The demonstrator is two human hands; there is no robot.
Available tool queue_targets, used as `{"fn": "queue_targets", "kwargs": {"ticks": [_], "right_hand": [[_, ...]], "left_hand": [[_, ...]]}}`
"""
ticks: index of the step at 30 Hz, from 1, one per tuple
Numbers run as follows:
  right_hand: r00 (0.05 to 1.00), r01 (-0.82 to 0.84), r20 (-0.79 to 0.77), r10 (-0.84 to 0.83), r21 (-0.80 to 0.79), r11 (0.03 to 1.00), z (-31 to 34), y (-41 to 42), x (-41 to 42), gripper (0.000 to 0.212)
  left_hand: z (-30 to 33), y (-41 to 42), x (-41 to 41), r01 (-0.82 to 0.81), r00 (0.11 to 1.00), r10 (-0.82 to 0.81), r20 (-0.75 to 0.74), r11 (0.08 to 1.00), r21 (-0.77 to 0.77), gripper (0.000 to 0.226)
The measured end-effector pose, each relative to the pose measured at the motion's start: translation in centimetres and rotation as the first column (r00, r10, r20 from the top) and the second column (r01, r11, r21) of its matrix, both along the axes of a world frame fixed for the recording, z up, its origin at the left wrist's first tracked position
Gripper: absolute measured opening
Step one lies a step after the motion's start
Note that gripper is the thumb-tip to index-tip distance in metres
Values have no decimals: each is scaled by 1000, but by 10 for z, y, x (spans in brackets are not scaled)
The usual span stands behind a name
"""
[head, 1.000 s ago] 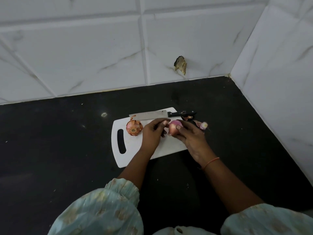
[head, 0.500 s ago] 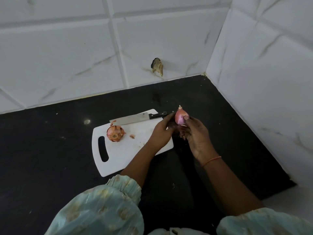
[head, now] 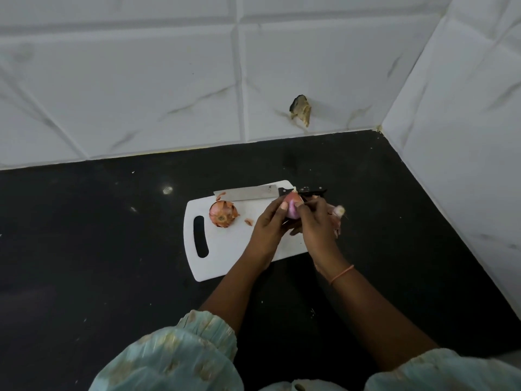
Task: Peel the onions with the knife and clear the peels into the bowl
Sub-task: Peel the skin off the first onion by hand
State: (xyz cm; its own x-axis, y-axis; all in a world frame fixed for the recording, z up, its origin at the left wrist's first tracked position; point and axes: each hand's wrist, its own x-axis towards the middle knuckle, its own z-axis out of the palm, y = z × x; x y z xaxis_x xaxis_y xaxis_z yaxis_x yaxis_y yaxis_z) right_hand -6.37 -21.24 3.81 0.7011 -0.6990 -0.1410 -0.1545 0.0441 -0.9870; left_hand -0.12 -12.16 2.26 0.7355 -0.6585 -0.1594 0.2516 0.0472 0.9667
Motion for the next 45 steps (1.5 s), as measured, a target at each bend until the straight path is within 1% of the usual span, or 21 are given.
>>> {"fn": "queue_targets", "kwargs": {"ticks": [3, 7, 8, 11, 13, 16, 20, 23, 25, 27, 29, 30, 32, 34, 37, 40, 42, 45], "right_hand": [[999, -29, -25, 30, 13, 999, 1, 6, 4, 23], [1000, -20, -7, 21, 100, 995, 8, 15, 5, 14], [1000, -27, -9, 28, 104, 994, 9, 15, 5, 16], [1000, -23, -1, 23, 139, 990, 11, 11, 3, 29], [1000, -29, 5, 28, 150, 988, 11, 8, 2, 32], [999, -31, 21, 29, 145, 989, 10, 11, 2, 25], [1000, 0, 27, -4, 156, 988, 10, 15, 1, 21], [998, 29, 54, -38, 158, 987, 13, 16, 0, 18], [994, 47, 85, -64, 183, 982, 14, 18, 0, 16], [992, 54, 102, -75, 201, 978, 15, 17, 1, 15], [991, 63, 103, -87, 212, 975, 18, 15, 2, 15], [991, 69, 97, -92, 219, 973, 19, 13, 3, 16], [993, 77, 69, -93, 207, 975, 22, 10, 4, 19], [994, 89, 42, -99, 184, 979, 23, 8, 2, 20], [993, 112, -2, -115, 215, 970, 24, 6, -1, 22], [994, 112, -15, -112, 247, 962, 24, 1, 1, 37], [994, 109, -33, -105, 236, 966, 25, -1, 1, 43], [994, 111, -47, -102, 257, 960, 24, -2, -2, 57]], "left_hand": [[3, -3, -5, -36, 999, 35, 23, 999, 36, 34], [5, -12, -11, -43, 998, 47, -33, 991, 123, 42], [5, -13, -12, -38, 998, 43, -35, 991, 129, 43], [7, -14, -12, 13, 999, -9, -36, 994, 109, 42], [11, -14, -12, 12, 1000, -10, -19, 995, 100, 40], [13, -16, -18, -62, 998, 62, -5, 995, 79, 33], [19, -20, -25, -157, 985, 161, -68, 985, 67, 36], [22, -23, -26, -184, 973, 189, -132, 982, 52, 36], [24, -25, -25, -196, 960, 188, -208, 980, -17, 34], [28, -26, -22, -218, 928, 170, -332, 969, -113, 34], [31, -28, -18, -258, 866, 152, -476, 952, -165, 43], [32, -29, -15, -279, 840, 157, -520, 946, -164, 41], [34, -31, -11, -281, 823, 154, -547, 947, -157, 26], [31, -32, -9, -259, 834, 148, -532, 956, -139, 23], [30, -32, -10, -185, 913, 144, -381, 980, -75, 33], [29, -31, -12, -92, 957, 73, -282, 994, -56, 44], [27, -29, -12, -53, 968, 33, -249, 996, -76, 46], [27, -27, -13, 1, 978, -18, -209, 997, -82, 42]]}}
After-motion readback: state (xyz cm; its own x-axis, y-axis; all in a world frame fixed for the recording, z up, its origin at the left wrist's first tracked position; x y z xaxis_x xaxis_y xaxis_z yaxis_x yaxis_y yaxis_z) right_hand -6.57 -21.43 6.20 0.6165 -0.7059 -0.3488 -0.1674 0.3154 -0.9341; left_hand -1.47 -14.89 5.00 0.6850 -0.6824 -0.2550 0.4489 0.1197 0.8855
